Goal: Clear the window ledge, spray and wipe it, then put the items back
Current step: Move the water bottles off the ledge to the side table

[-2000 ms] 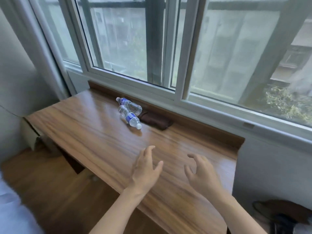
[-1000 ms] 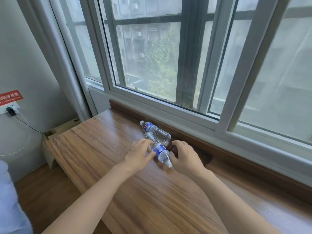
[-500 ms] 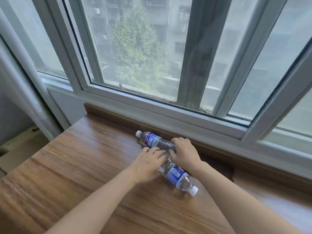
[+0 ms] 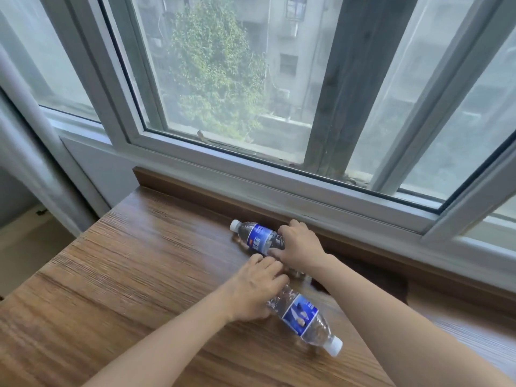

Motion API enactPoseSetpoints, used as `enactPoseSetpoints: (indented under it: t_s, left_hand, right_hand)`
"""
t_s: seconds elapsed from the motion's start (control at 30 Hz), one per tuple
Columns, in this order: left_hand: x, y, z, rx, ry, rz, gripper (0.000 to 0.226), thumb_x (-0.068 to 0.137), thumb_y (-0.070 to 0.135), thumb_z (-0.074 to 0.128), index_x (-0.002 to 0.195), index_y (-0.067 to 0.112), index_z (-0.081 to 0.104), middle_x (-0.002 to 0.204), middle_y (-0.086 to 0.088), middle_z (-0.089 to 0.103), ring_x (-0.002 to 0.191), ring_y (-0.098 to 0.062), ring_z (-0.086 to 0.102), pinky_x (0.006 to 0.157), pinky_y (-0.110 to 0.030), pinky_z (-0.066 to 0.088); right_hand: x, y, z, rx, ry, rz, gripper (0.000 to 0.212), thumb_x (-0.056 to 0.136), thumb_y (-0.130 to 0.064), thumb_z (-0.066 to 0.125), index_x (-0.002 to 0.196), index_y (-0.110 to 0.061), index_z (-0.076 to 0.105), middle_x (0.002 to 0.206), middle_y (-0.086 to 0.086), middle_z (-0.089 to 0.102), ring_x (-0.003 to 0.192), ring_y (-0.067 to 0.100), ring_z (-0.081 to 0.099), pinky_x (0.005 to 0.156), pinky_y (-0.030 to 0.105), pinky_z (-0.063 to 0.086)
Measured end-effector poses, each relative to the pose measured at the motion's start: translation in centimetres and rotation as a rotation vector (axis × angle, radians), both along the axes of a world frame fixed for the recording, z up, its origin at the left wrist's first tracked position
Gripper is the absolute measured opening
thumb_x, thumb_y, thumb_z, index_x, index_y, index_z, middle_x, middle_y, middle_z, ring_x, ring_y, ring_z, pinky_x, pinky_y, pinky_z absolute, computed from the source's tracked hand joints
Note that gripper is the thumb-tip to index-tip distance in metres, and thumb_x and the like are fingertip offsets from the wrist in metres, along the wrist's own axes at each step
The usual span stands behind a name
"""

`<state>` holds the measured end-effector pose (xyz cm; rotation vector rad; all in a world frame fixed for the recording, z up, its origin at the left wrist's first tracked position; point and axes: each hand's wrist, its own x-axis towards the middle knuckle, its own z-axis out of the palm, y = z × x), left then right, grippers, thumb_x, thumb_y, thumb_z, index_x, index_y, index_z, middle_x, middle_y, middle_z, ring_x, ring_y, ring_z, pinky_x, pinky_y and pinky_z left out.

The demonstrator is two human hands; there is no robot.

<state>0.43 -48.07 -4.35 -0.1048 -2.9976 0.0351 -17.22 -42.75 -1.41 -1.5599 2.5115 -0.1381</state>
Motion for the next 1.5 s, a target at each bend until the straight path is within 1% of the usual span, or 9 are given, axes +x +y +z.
enactPoseSetpoints:
  t_s: [0.23, 0.43, 0.53, 0.73, 0.93, 1.03, 1.27, 1.37, 1.5]
  left_hand:
    - [0.9, 0.4, -0.9, -0.102, -0.078, -0.076, 0.066, 0.077, 0.048, 0.077, 0.134, 0.024, 0.053, 0.118, 0.003, 0.067, 0.104, -0.019, 0.061, 0.092, -0.039, 0.048]
    - [2.9, 1.9, -0.9, -0.104, 0.059, 0.007, 0.031, 0.088, 0.028, 0.049, 0.115, 0.020, 0.062, 0.108, 0.001, 0.069, 0.101, -0.023, 0.064, 0.089, -0.042, 0.048]
    - [4.3, 2.1, -0.7, -0.025, 0.216, 0.054, 0.028, 0.086, 0.025, 0.052, 0.111, 0.022, 0.066, 0.108, 0.004, 0.069, 0.108, -0.021, 0.065, 0.091, -0.042, 0.049]
    - [5.0, 4.1, 3.3, 0.368, 0.451, 0.216, 0.035, 0.081, 0.039, 0.077, 0.113, 0.027, 0.069, 0.109, 0.014, 0.069, 0.106, -0.011, 0.067, 0.086, -0.038, 0.052]
    - [2.6, 8.8, 9.0, 0.989, 0.522, 0.311, 0.049, 0.077, 0.032, 0.091, 0.121, 0.038, 0.070, 0.107, 0.021, 0.074, 0.099, -0.005, 0.071, 0.082, -0.023, 0.054]
    - [0.4, 11.9, 11.2, 1.206, 0.529, 0.235, 0.050, 0.077, 0.015, 0.091, 0.119, 0.035, 0.071, 0.105, 0.016, 0.076, 0.099, -0.010, 0.072, 0.083, -0.022, 0.055]
    - [-5.1, 22.3, 14.5, 1.440, 0.454, 0.098, 0.043, 0.076, 0.009, 0.090, 0.115, 0.017, 0.072, 0.099, 0.001, 0.079, 0.089, -0.019, 0.074, 0.074, -0.024, 0.055]
    - [-6.7, 27.4, 15.2, 1.460, 0.410, 0.059, 0.038, 0.075, 0.011, 0.091, 0.108, 0.017, 0.073, 0.094, 0.002, 0.078, 0.083, -0.013, 0.073, 0.070, -0.022, 0.054]
    - [-9.0, 34.7, 15.2, 1.498, 0.309, 0.018, 0.037, 0.076, 0.013, 0.091, 0.107, 0.019, 0.073, 0.096, -0.001, 0.078, 0.088, -0.023, 0.075, 0.075, -0.035, 0.061]
  right_hand:
    - [1.6, -1.8, -0.9, 0.115, -0.124, -0.086, 0.049, 0.076, -0.052, 0.079, 0.105, -0.022, 0.053, 0.099, -0.003, 0.062, 0.087, 0.020, 0.062, 0.073, 0.035, 0.051]
    - [1.8, -0.5, -1.4, -0.004, -0.203, -0.108, 0.042, 0.076, -0.042, 0.082, 0.101, -0.025, 0.052, 0.097, -0.005, 0.060, 0.086, 0.018, 0.060, 0.075, 0.036, 0.050]
    - [1.5, 1.4, -0.3, -0.177, -0.278, -0.127, 0.040, 0.071, -0.045, 0.083, 0.098, -0.028, 0.059, 0.093, -0.009, 0.065, 0.085, 0.015, 0.063, 0.079, 0.042, 0.056]
    - [0.8, 7.3, 7.1, -0.627, -0.421, -0.202, 0.036, 0.072, -0.030, 0.092, 0.100, -0.034, 0.070, 0.088, -0.017, 0.073, 0.084, -0.003, 0.065, 0.071, 0.008, 0.044]
    - [-0.3, 15.3, 11.6, -0.913, -0.598, -0.306, 0.049, 0.070, -0.021, 0.096, 0.113, -0.029, 0.073, 0.101, -0.009, 0.078, 0.096, 0.014, 0.074, 0.088, 0.035, 0.059]
    - [0.1, 20.1, 12.6, -1.001, -0.599, -0.351, 0.055, 0.068, -0.021, 0.093, 0.119, -0.024, 0.072, 0.104, -0.007, 0.079, 0.098, 0.014, 0.073, 0.083, 0.032, 0.057]
    - [1.5, 33.4, 13.9, -1.097, -0.640, -0.488, 0.045, 0.077, -0.009, 0.091, 0.117, -0.020, 0.074, 0.101, 0.000, 0.080, 0.095, 0.024, 0.076, 0.085, 0.042, 0.063]
    - [1.9, 39.4, 13.6, -1.137, -0.654, -0.550, 0.047, 0.079, -0.007, 0.090, 0.120, -0.020, 0.073, 0.103, 0.002, 0.080, 0.095, 0.022, 0.076, 0.078, 0.032, 0.061]
    - [2.2, 47.7, 12.9, -1.167, -0.632, -0.641, 0.043, 0.081, -0.012, 0.089, 0.120, -0.022, 0.073, 0.105, -0.001, 0.079, 0.095, 0.013, 0.074, 0.079, 0.024, 0.056]
